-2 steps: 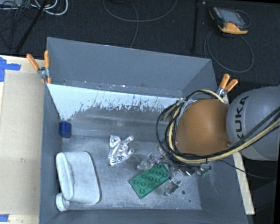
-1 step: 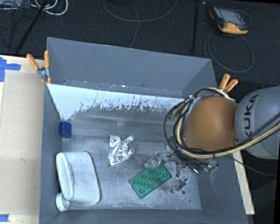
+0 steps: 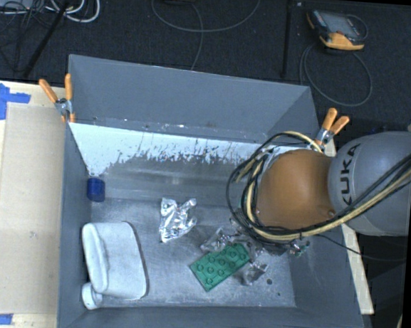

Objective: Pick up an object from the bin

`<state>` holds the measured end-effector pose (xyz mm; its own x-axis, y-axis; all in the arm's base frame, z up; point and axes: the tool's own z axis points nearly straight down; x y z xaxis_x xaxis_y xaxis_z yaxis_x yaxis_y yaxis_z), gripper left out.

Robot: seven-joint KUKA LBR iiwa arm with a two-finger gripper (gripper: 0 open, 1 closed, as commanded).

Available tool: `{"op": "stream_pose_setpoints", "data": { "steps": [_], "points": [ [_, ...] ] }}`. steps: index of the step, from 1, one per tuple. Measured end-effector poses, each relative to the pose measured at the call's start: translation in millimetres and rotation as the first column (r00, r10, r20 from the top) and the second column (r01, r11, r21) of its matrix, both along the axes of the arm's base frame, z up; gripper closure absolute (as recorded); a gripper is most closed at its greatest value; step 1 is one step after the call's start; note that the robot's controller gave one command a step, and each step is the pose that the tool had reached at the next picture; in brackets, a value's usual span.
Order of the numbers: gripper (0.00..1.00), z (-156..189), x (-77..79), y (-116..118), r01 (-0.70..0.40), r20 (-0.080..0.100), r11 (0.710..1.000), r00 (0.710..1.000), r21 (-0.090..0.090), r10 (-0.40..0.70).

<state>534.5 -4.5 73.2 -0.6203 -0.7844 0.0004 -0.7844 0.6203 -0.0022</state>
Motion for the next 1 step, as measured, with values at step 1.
{"op": "stream_pose_setpoints", "data": {
  "steps": [1],
  "points": [
    [0.0,1.4,0.8,-0.2,0.002,-0.001,1.0,1.0,0.001,-0.002]
  ]
}}
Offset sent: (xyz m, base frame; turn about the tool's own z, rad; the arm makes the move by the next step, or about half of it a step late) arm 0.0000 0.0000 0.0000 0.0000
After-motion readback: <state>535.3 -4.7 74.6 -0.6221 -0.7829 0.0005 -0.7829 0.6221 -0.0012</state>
